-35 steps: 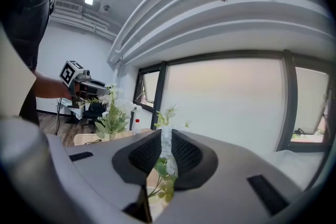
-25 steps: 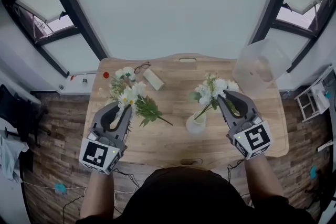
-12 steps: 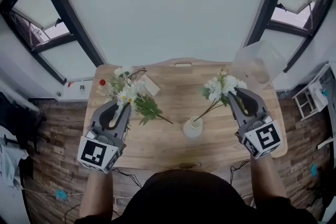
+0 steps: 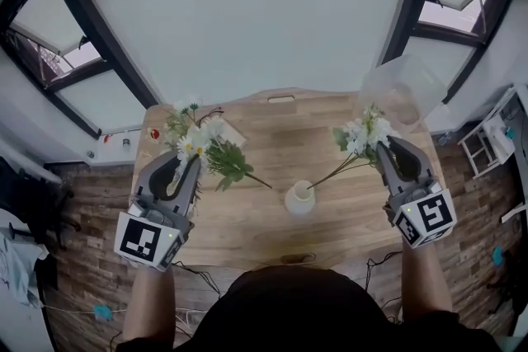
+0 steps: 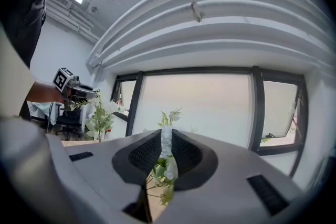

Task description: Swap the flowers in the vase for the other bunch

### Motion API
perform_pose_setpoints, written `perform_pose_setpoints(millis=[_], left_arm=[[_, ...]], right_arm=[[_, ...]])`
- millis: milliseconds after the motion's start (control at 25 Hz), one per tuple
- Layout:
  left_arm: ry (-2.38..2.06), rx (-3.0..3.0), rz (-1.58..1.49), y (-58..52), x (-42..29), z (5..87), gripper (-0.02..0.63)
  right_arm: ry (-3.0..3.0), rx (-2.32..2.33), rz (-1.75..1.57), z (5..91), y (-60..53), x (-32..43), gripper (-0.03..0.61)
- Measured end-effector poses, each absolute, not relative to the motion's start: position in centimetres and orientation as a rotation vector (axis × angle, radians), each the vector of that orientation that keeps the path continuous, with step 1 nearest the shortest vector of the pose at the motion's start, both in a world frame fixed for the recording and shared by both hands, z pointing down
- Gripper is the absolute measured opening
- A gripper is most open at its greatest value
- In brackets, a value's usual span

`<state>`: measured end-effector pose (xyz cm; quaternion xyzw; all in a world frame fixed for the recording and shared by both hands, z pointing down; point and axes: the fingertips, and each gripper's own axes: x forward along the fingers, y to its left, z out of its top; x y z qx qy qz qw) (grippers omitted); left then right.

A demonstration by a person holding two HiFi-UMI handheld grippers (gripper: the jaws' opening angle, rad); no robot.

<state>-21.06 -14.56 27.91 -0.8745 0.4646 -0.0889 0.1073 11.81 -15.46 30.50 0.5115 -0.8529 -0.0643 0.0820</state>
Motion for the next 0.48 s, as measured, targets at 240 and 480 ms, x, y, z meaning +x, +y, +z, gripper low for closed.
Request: perform_pose_setpoints(millis=[240, 480], left_arm=[[1.330, -2.585, -0.243, -14.7, -19.7, 27.5, 0.066], [1.306, -2.593, -0.245, -15.0, -18.0, 27.2, 0.066]], right_arm=[[-2.532, 1.576, -0.202, 30.0, -15.3, 13.8, 0.077], [-2.499, 1.629, -0.189, 30.6, -14.9, 16.2, 0.077]])
